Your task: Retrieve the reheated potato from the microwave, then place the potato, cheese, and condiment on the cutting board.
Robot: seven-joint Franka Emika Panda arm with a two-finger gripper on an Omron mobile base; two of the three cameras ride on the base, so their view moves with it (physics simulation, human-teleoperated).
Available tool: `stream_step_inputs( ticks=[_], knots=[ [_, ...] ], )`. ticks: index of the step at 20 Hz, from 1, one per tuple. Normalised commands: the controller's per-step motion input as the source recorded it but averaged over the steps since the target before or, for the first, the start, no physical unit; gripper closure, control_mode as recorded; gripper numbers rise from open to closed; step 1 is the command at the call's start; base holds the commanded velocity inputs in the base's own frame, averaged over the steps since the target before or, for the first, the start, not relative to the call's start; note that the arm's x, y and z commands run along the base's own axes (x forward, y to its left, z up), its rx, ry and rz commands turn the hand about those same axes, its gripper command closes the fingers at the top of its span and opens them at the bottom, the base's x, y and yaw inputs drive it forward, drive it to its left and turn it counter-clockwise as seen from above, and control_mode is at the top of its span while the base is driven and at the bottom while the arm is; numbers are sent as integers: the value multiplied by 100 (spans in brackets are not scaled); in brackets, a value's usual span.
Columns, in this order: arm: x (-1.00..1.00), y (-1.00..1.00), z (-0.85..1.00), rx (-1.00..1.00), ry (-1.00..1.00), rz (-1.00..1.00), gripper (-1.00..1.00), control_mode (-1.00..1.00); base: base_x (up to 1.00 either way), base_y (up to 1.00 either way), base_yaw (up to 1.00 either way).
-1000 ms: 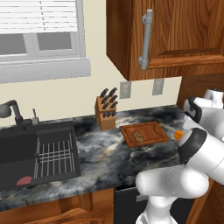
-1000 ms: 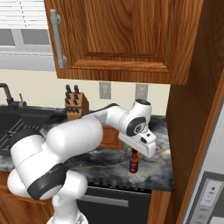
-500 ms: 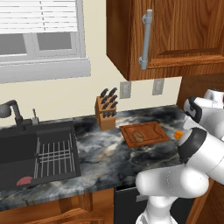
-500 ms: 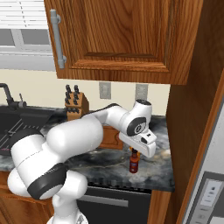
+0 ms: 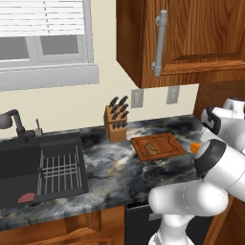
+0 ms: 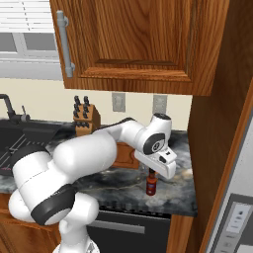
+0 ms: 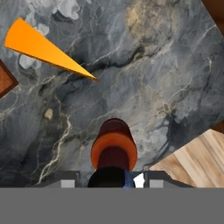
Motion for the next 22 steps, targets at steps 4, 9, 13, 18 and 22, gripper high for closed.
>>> stream_step_inputs(
  ticks=[4, 9, 13, 18, 22],
  knots=[
    [0, 0, -5, 0, 0, 0, 100, -100, 0, 0, 0],
    [0, 0, -2, 0, 0, 0, 100, -100, 0, 0, 0],
    [-1, 0, 0, 0, 0, 0, 100, -100, 0, 0, 0],
    [-13, 20, 30, 0, 0, 2, 100, -100, 0, 0, 0],
    [-2, 47, 36, 0, 0, 4, 100, -100, 0, 0, 0]
  ],
)
